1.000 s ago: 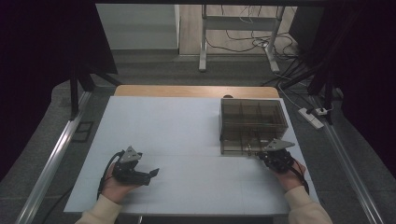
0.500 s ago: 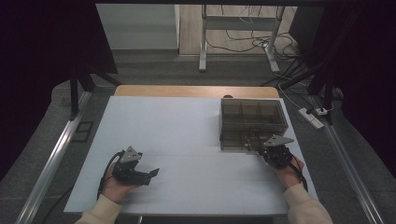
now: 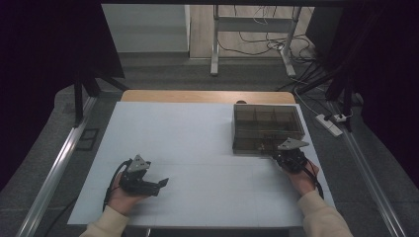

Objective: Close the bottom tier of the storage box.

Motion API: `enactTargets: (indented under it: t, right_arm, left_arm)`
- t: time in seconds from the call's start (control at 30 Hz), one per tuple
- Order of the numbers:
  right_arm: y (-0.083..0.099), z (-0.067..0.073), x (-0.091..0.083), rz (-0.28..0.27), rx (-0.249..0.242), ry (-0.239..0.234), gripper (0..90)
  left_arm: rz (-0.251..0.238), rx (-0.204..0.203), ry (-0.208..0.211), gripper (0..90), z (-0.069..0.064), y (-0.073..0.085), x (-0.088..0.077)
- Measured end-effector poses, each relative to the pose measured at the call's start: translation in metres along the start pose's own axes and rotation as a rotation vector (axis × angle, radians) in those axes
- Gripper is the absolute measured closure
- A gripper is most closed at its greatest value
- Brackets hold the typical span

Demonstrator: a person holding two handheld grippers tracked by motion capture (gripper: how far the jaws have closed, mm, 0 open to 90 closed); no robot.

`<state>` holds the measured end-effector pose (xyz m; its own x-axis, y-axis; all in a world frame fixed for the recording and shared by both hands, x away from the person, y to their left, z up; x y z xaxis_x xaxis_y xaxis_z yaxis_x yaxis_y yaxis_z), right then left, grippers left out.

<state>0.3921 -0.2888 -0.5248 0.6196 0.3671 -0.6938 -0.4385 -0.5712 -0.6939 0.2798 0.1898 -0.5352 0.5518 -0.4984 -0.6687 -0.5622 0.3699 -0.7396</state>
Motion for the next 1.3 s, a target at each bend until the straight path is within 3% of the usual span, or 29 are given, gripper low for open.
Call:
enactTargets:
  t: [0.77,0.93,1.1,1.2,1.3]
  right_arm:
    - [-0.012,-0.01,0.013,-0.01,0.011,0.023,88.9]
    - [-0.011,-0.008,0.008,-0.01,0.019,0.015,88.9]
    - [0.001,0.001,-0.008,-0.021,0.027,-0.024,88.6]
    - [0.01,0.007,-0.02,-0.037,0.024,-0.057,71.5]
    - [0.015,0.013,-0.03,-0.056,0.034,-0.093,63.5]
  left_arm:
    - [-0.002,0.001,-0.001,6.7,0.0,0.0,-0.001]
    - [-0.003,-0.003,-0.002,6.7,0.001,0.001,-0.001]
    - [0.0,-0.008,-0.003,6.7,0.001,0.001,0.0]
    - [-0.003,-0.008,-0.003,6.7,0.001,0.001,-0.001]
    - [-0.004,-0.006,-0.005,6.7,0.0,0.0,-0.001]
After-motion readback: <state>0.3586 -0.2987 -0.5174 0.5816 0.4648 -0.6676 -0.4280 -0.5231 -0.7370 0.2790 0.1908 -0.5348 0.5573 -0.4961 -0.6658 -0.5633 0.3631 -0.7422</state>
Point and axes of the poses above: each handheld gripper's, and its own axes: x roughly forward along the jaws, y roughly out of its underside, z roughly to its left, the point moved 2 cm from there along x, roughly forward along the jaws
